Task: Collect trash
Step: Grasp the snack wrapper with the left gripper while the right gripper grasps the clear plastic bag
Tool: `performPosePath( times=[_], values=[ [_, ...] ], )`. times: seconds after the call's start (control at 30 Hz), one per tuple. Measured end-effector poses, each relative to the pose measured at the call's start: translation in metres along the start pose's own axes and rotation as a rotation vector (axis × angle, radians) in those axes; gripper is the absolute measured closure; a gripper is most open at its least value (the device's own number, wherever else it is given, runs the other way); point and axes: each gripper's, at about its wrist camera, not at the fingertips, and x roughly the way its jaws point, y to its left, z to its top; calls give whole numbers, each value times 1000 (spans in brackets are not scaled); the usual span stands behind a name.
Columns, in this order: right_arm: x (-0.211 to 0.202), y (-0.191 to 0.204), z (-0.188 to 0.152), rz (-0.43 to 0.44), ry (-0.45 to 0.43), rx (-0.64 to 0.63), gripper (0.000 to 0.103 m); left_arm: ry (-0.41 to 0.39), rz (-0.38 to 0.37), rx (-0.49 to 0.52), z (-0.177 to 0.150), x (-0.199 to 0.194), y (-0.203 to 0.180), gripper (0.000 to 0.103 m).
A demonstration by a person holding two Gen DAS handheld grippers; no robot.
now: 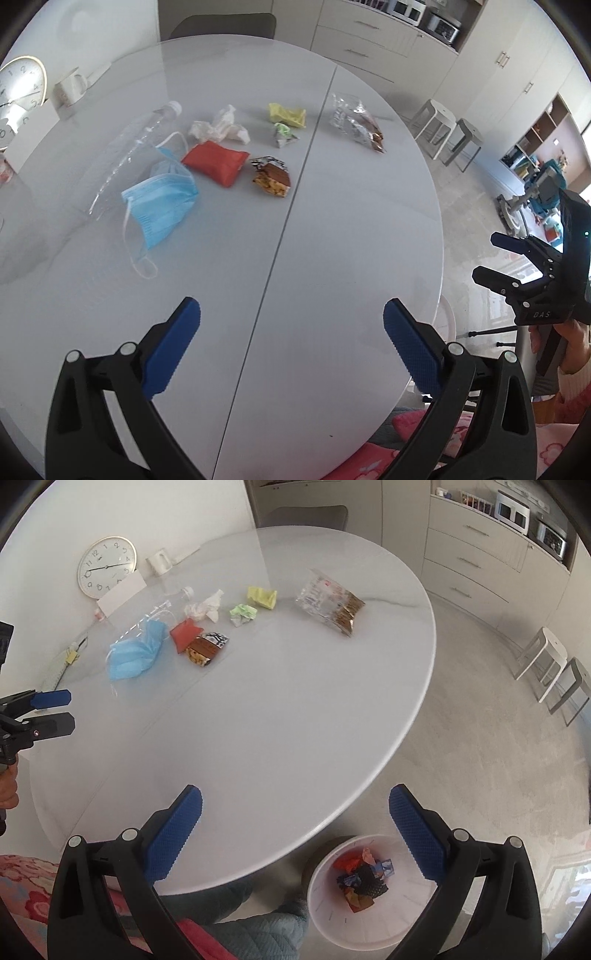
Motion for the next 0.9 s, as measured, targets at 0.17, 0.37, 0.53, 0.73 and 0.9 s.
performPosePath(
  times=[0.17,0.37,0.53,0.73,0.9],
  values=[
    [12,23,23,29,-6,-48,2,-5,17,-54,2,-1,23,8],
    [25,36,48,42,-15,-88,2,-10,11,-53,17,6,26,8],
    [40,25,70,25,-15,-99,2,-17,4,0,39,24,9,8],
    [66,-5,103,-12,-17,-89,2,-17,-2,3,72,62,-9,8],
    [94,-33,135,-40,-26,-54,2,-8,39,-55,95,103,-11,8]
  ],
)
